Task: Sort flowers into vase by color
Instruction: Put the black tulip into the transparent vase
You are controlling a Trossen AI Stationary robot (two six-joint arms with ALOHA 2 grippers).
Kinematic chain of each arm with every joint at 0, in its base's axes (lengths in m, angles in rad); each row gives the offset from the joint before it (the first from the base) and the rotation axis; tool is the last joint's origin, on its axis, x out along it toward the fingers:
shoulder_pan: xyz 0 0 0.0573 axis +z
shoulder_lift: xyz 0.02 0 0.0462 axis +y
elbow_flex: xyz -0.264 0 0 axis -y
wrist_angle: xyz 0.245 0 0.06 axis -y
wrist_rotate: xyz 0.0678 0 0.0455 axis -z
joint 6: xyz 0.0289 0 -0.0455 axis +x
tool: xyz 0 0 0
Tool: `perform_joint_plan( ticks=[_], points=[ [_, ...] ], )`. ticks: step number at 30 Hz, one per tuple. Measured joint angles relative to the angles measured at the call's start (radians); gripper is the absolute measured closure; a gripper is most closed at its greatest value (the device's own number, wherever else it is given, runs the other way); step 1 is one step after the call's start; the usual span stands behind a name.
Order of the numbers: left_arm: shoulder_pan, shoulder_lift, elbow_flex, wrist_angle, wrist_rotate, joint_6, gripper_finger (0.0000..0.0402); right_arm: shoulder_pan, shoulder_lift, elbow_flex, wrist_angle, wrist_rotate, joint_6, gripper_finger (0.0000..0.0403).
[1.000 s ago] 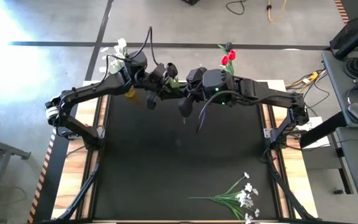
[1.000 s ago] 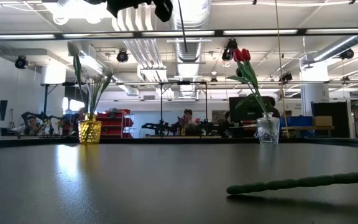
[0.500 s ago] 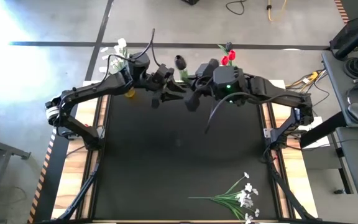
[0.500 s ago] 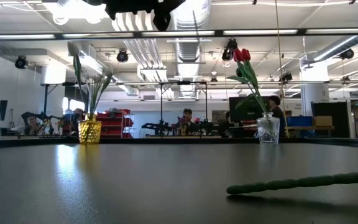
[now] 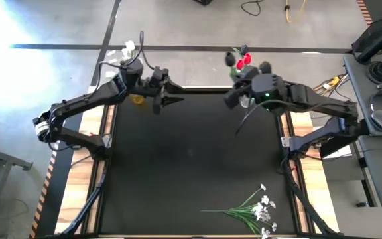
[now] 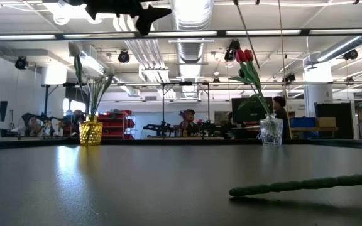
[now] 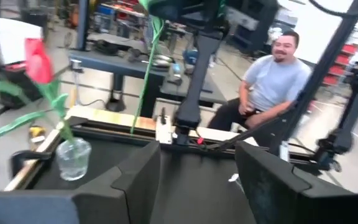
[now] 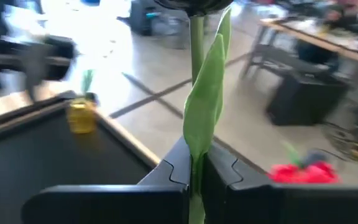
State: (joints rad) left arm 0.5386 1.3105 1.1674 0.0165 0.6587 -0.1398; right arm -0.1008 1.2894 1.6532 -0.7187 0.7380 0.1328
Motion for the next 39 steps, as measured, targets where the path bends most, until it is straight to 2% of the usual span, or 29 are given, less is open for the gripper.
perform_joint_plan(
  ticks=[7, 10, 16, 25, 39],
  points=[
    [0.008, -0.088, -0.042, -0.016, -0.086, -0.007, 0.021, -0.06, -0.238, -0.342, 0.223, 0.134, -0.075, 0.0394],
    [0.008, -0.11, -0.043, -0.029, -0.11, -0.008, 0.021, -0.119, -0.323, -0.496, 0.389, 0.138, -0.147, 0.0394],
    [0.009, -0.138, -0.043, -0.044, -0.144, -0.029, 0.021, -0.244, -0.419, -0.724, 0.681, 0.065, -0.235, 0.0394],
    [0.009, -0.159, -0.043, -0.07, -0.18, -0.041, 0.021, -0.35, -0.443, -0.851, 0.812, 0.019, -0.231, 0.0394],
    [0.009, -0.161, -0.043, -0.079, -0.189, -0.052, 0.021, -0.436, -0.389, -0.901, 0.89, -0.019, -0.189, 0.0394]
  ],
)
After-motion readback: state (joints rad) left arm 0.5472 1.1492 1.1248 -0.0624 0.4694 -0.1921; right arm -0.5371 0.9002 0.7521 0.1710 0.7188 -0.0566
